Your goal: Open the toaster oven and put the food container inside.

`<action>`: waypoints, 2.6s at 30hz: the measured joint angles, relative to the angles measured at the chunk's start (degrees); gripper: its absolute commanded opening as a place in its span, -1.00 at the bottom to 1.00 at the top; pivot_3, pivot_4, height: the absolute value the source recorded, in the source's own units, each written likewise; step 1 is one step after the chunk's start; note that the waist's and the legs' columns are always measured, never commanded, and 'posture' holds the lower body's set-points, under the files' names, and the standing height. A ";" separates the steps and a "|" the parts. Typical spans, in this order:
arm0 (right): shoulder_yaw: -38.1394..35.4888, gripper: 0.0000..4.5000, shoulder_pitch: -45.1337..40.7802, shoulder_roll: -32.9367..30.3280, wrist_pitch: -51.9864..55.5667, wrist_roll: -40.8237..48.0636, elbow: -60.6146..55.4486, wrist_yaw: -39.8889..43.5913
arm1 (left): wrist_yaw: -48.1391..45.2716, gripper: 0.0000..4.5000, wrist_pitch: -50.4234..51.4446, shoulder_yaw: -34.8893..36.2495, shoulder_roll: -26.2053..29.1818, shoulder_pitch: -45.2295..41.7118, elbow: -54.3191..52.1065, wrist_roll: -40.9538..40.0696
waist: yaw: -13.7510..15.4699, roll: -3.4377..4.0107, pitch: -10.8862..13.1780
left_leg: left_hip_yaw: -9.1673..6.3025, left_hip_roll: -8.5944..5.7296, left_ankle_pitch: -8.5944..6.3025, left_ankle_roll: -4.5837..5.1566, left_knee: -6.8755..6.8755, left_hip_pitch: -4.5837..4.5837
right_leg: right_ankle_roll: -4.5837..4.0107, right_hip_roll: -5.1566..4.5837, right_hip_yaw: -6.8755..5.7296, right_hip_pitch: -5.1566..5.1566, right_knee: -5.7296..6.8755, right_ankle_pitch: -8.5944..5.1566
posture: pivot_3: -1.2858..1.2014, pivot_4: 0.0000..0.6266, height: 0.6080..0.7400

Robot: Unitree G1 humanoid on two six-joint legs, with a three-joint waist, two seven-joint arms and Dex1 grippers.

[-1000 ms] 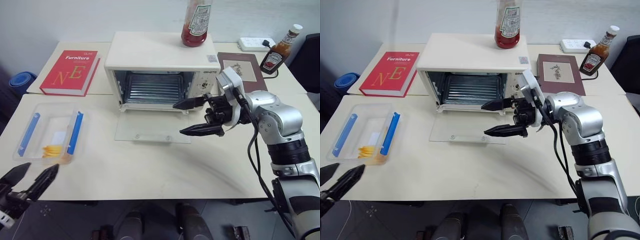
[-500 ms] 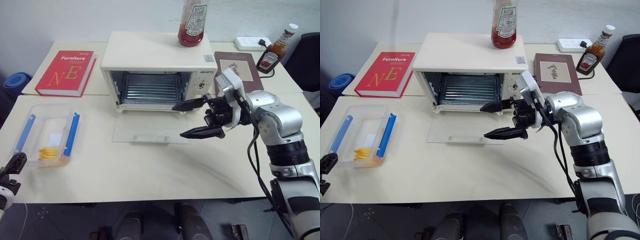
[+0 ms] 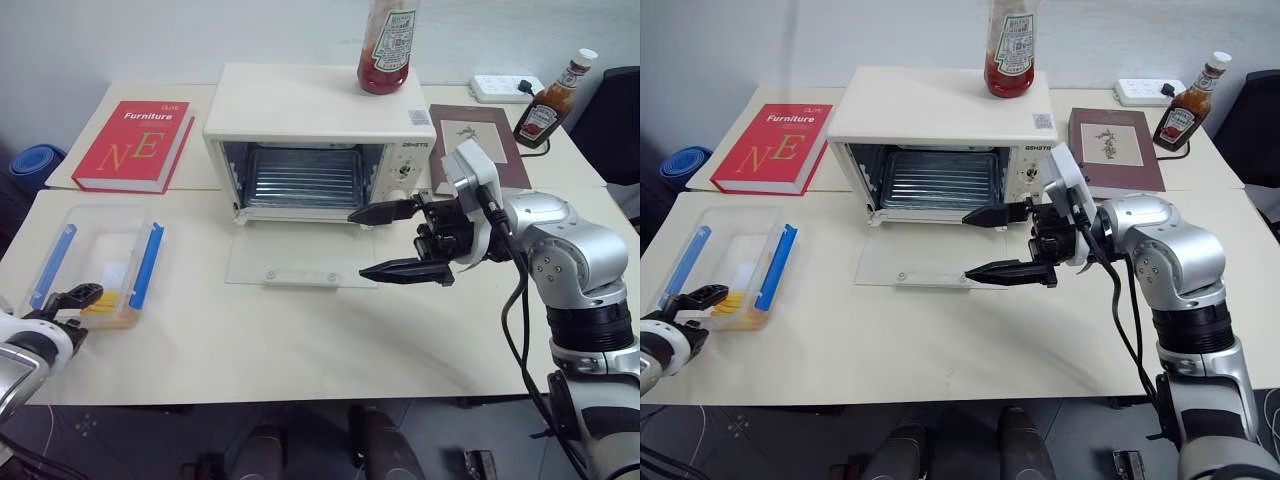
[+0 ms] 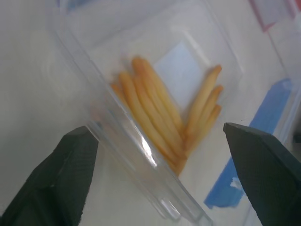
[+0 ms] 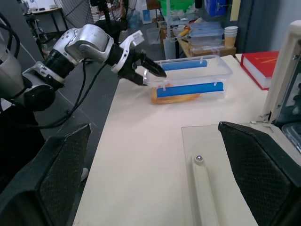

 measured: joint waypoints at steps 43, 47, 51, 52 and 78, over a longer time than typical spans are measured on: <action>-22.74 1.00 28.44 -8.11 7.12 11.01 -17.49 -21.00 | -41.87 -0.88 13.40 -51.10 39.14 -31.43 15.05 -1.33 | 0.77 0.08 0.07 | 0.74 0.02 0.16 -0.11 -0.70 -0.33 | -0.38 0.06 0.03 -0.77 0.13 -0.24 | 0.03 -0.52 1.00; -25.65 1.00 32.76 -9.35 7.10 13.77 -22.29 -21.88 | -35.72 -0.88 12.92 -59.04 32.35 -42.05 21.27 -1.20 | 0.62 0.05 0.08 | 0.84 -0.08 0.35 0.00 -0.63 -0.25 | -0.11 0.08 0.26 -0.74 0.24 -0.08 | 0.03 -0.52 1.00; -26.31 1.00 34.25 -10.23 6.21 14.51 -25.27 -21.97 | -33.93 -0.88 15.06 -63.46 27.18 -50.08 25.97 2.43 | 0.60 0.00 0.10 | 0.82 -0.19 0.55 -0.01 -0.58 -0.23 | 0.02 0.09 0.37 -0.70 0.30 0.04 | 0.03 -0.52 1.00; -26.34 1.00 34.27 -10.27 5.79 14.56 -25.68 -22.09 | -33.98 -0.88 15.88 -64.05 25.58 -52.25 27.25 4.10 | 0.66 0.00 0.10 | 0.81 -0.21 0.57 -0.01 -0.58 -0.22 | 0.04 0.09 0.39 -0.66 0.29 0.06 | 0.03 -0.52 1.00; -21.73 0.92 34.10 -11.40 1.96 10.42 -21.09 -27.31 | -57.72 0.88 15.95 -43.84 20.34 -40.82 11.79 30.17 | 1.17 -0.03 0.10 | 0.84 -0.22 0.73 -0.12 -0.56 -0.17 | 0.07 0.08 0.46 -0.58 0.25 0.10 | 0.03 -0.52 1.00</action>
